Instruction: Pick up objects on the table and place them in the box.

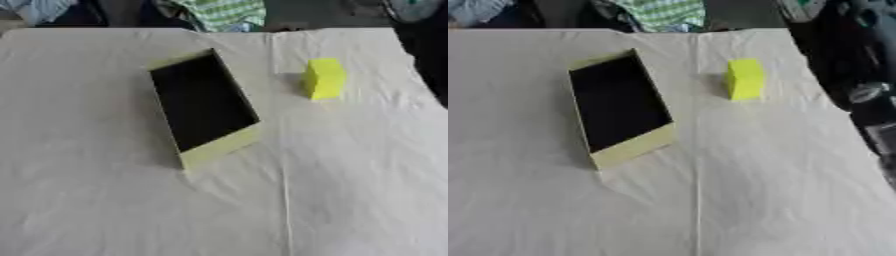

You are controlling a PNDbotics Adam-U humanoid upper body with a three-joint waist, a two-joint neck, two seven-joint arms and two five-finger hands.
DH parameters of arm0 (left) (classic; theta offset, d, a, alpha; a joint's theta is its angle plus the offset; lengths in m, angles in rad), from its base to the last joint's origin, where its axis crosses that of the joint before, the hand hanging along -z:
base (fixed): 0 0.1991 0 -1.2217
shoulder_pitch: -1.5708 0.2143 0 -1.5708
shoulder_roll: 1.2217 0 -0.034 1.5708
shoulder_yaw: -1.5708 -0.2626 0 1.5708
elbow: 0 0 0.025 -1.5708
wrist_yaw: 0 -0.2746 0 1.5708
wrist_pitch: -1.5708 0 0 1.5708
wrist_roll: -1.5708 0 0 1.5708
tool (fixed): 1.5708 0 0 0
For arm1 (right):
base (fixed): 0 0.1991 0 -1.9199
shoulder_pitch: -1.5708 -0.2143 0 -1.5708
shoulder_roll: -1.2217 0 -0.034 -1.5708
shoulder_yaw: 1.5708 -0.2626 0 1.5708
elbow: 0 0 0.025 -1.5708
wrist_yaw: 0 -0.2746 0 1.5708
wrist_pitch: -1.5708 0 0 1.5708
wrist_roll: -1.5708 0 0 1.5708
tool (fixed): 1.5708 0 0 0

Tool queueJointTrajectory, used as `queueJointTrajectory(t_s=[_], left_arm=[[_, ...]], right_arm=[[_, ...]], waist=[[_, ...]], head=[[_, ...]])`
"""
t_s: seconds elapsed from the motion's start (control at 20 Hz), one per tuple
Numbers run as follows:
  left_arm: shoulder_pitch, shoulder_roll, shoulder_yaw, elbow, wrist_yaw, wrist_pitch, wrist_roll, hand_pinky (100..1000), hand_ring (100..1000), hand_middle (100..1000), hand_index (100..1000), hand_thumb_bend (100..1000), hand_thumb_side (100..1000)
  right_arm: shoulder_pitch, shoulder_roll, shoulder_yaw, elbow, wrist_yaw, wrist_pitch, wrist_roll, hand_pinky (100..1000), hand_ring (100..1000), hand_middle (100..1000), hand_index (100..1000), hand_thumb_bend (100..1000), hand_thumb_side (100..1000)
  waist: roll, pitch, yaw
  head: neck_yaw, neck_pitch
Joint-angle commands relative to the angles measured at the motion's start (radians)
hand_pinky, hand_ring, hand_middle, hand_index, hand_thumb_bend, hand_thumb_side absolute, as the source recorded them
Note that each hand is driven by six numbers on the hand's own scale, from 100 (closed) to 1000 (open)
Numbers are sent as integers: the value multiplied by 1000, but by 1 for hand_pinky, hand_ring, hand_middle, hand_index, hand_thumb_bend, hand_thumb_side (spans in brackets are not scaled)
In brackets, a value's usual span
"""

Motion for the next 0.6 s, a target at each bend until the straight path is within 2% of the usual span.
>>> queueJointTrajectory(t_s=[0.05,0.25,0.6], left_arm=[[-3,28,-5,-20,7,1,-5,642,542,531,737,100,822],[-4,27,-7,-20,10,1,-8,642,543,531,737,100,821],[-2,28,-10,-20,13,3,-15,641,542,530,734,100,821]], right_arm=[[-44,37,-13,162,70,-29,4,777,863,844,971,100,952],[-58,78,-30,264,104,-41,1,770,859,834,995,100,985],[-75,115,-50,331,131,-48,72,782,877,841,1000,100,967]], waist=[[-3,-34,0],[-2,-33,0],[-3,-36,-1]], head=[[-5,5],[-9,4],[-11,8]])
